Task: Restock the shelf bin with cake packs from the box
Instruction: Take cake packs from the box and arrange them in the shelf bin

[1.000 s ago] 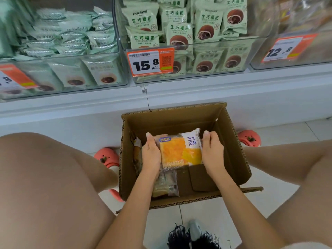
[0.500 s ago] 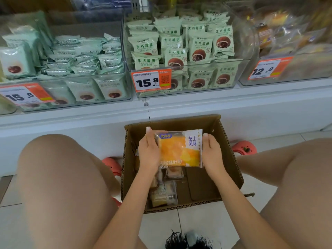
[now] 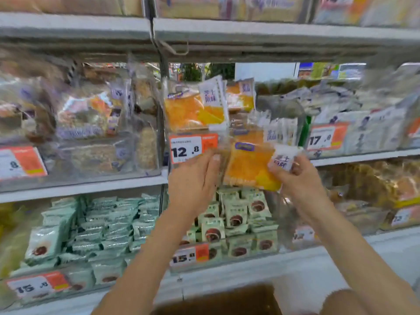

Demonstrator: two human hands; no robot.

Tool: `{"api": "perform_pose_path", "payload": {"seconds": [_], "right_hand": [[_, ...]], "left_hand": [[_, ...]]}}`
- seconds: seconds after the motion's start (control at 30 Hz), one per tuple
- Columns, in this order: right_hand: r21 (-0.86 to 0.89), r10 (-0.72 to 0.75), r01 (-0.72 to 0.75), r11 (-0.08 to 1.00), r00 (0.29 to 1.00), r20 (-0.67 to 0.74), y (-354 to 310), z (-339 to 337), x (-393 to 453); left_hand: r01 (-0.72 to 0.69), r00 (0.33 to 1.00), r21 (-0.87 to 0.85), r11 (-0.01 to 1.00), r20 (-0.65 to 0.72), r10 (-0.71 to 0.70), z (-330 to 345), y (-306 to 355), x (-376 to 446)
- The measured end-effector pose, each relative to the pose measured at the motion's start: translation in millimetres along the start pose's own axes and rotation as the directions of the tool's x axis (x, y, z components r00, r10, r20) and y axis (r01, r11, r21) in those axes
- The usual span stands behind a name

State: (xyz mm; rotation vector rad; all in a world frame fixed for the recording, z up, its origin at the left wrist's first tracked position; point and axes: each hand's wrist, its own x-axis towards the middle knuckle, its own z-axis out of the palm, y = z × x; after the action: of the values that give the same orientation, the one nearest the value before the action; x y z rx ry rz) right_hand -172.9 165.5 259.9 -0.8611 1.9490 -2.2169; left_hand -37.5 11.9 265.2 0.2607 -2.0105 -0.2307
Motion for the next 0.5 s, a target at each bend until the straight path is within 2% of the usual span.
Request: {"api": "perform_pose_path", "payload": {"seconds": [0.07,0.1,0.2,0.27,0.37,0.5], "right_hand": [[-0.001,-0.129,0.13,0.992,0.988,-0.084,-37.3,-6.4,41.6],[-0.014,-0.179,0.178,0.984,0.978,-0.111,-53.7,-8.3,62.1],[-0.144,-0.281,0.264,0.954,0.953,-0.115,-84.7,-4.9,119.7],[-0.272,-0.305,0.261,0.926,0.943,-0.132,-89.6,1.9,156.4],[-0.408,-0.278,0.201,0.89,0.951,-0.138,-87.0,18.5,203.5],[-0.434,-0.083,0.046,0.9,0.994,-0.067,-72.5,37.2,251.9]], "left_hand": [[-0.139,0.984,0.147,0.979,-0.088,0.153,3.3,-8.7,39.2],[-0.171,0.978,0.205,0.964,-0.08,0.191,11.4,-17.1,57.6],[-0.2,0.98,0.391,0.898,0.079,0.184,38.2,-38.4,96.5],[-0.217,0.975,0.485,0.847,0.141,0.169,52.8,-46.2,103.2],[-0.242,0.97,0.515,0.822,0.116,0.213,61.1,-51.7,99.9],[-0.251,0.966,0.544,0.801,0.092,0.241,60.6,-52.1,100.7]]}}
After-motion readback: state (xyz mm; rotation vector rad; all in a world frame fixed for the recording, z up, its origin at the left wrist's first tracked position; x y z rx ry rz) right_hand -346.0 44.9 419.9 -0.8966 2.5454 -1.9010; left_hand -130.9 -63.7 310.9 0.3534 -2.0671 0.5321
